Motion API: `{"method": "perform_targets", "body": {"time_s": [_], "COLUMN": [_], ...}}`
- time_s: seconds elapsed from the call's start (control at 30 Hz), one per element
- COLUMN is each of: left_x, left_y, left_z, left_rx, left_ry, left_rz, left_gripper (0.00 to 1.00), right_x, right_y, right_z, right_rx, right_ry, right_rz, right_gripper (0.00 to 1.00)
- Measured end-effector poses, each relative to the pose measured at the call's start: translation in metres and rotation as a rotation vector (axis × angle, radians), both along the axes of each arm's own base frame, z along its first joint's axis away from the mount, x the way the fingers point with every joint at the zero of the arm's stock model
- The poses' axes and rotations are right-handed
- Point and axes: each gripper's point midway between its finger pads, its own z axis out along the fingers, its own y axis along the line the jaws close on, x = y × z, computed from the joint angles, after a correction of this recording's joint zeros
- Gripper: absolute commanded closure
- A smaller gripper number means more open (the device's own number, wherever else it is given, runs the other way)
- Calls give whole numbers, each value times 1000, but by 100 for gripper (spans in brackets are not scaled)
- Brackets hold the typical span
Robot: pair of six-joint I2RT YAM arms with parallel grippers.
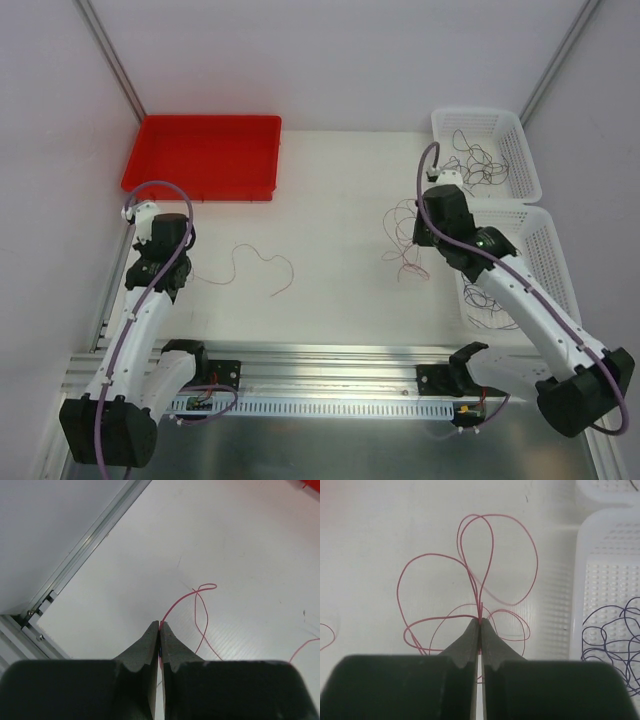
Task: Untangle the cables
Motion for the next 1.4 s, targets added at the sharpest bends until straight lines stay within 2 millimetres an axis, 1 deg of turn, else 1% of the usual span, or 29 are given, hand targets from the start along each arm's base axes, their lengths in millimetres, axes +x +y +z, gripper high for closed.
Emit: {"method": "perform_targets", "body": {"time_s": [0.07,0.13,0.2,0.27,0.3,0.37,0.47,0.5,0.57,0.6,0.63,0.7,0.73,0.77,0.8,0.83,0.87,0.9,0.93,1.0,1.03,1.1,1.13,1.27,1.37,1.4], "left_x": [-1,0,2,5,7,10,17,19,22,24,24,24,24,24,24,23,22,21,20,17,15,11,11,15,21,24], "left_y": [2,1,-4,-11,-16,-26,-44,-52,-66,-73,-80,-92,-100,-105,-112,-120,-127,-136,-143,-160,-169,-182,-188,-191,-197,-198], "left_z": [-2,-4,-6,-10,-12,-18,-25,-27,-32,-34,-37,-40,-40,-40,-39,-39,-38,-38,-38,-38,-38,-42,-46,-63,-69,-70], "left_rx": [-15,-27,-53,-85,-104,-145,-221,-250,-306,-334,-361,-410,-434,-450,-467,-482,-498,-517,-528,-543,-546,-551,-554,-541,-509,-497], "left_ry": [1,2,4,9,16,29,45,49,61,68,77,91,94,94,93,94,96,98,100,108,115,138,153,205,226,227], "left_rz": [17,17,-5,-38,-62,-105,-187,-217,-277,-304,-331,-376,-399,-419,-439,-463,-481,-500,-515,-548,-562,-576,-571,-491,-456,-446], "left_gripper": [96,93,91,89,88,87,84,81,77,71,67,61,54,49,41,30,24,20,13,9,5,2,1,1,5,9], "right_x": [-3,-7,-10,-9,-7,-3,-5,-8,-15,-19,-22,-26,-28,-28,-29,-30,-31,-32,-32,-33,-33,-35,-36,-40,-43,-44], "right_y": [-1,3,8,14,18,26,33,33,34,34,35,38,40,44,47,50,52,54,56,61,62,63,62,59,57,57], "right_z": [25,42,46,41,35,10,-43,-63,-98,-111,-121,-130,-131,-129,-127,-124,-120,-115,-110,-95,-86,-71,-65,-44,-37,-38], "right_rx": [35,75,101,115,121,126,108,93,66,57,50,47,48,54,57,61,66,67,72,90,100,121,128,150,165,170], "right_ry": [-58,-98,-102,-85,-71,-22,99,148,239,276,304,330,333,326,319,310,300,288,273,232,208,163,147,87,58,53], "right_rz": [11,35,63,83,91,102,105,101,97,95,96,100,109,121,130,144,154,167,178,198,206,219,222,232,238,242], "right_gripper": [99,99,99,97,96,93,87,86,76,69,56,44,33,29,24,17,15,13,9,5,2,0,3,3,3,3]}}
